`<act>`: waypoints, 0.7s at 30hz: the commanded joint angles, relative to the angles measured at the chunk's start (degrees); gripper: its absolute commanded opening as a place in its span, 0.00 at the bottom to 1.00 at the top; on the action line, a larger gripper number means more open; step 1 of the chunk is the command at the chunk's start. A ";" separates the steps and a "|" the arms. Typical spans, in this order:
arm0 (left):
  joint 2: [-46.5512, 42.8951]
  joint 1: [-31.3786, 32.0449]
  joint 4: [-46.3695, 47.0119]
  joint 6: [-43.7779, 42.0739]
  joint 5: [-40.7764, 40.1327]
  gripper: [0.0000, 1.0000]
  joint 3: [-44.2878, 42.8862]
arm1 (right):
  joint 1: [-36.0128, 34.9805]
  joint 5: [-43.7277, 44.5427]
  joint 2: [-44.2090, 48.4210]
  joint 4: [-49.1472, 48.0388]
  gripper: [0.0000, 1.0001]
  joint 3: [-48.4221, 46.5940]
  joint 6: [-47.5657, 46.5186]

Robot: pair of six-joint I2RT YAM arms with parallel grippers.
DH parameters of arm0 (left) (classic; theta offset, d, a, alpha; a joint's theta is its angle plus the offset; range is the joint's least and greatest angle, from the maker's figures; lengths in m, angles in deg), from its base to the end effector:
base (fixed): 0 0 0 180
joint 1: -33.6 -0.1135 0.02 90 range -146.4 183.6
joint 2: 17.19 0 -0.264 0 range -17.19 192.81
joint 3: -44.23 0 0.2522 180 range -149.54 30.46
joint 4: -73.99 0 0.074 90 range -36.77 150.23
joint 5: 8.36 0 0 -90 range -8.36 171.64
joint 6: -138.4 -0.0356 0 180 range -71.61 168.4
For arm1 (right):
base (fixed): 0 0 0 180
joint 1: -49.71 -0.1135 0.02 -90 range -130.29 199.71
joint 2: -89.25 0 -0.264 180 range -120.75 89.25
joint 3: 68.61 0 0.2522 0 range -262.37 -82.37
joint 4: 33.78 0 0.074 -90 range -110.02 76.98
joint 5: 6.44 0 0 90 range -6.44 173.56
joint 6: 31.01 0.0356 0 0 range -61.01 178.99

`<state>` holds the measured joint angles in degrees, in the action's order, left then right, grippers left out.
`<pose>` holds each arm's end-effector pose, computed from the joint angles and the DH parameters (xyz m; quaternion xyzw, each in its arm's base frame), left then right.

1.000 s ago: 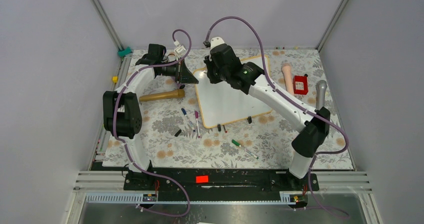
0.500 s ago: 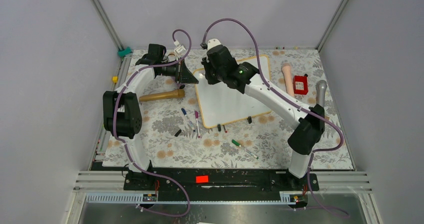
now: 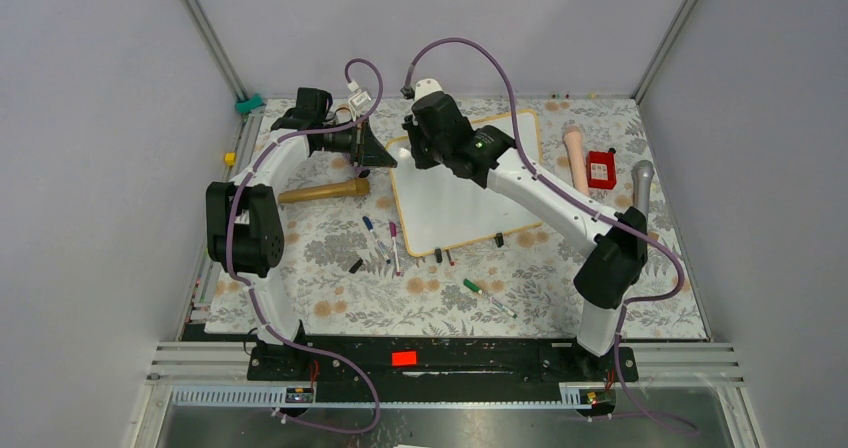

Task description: Write a sentence on the whiteboard

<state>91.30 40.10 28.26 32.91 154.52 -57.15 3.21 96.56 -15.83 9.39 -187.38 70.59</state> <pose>0.3986 -0.0797 0.2653 0.3312 0.7125 -0.5412 0.2997 0.3007 0.3052 0.3746 -0.2029 0.8358 0.1576 0.4852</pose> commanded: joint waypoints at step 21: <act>1.73 2.80 -4.41 -7.89 -4.91 0.00 2.69 | -0.37 2.46 6.46 -2.46 0.00 4.66 0.29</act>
<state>91.35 40.10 28.41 32.91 154.01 -57.15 2.89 96.58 -12.75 7.94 -180.35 71.00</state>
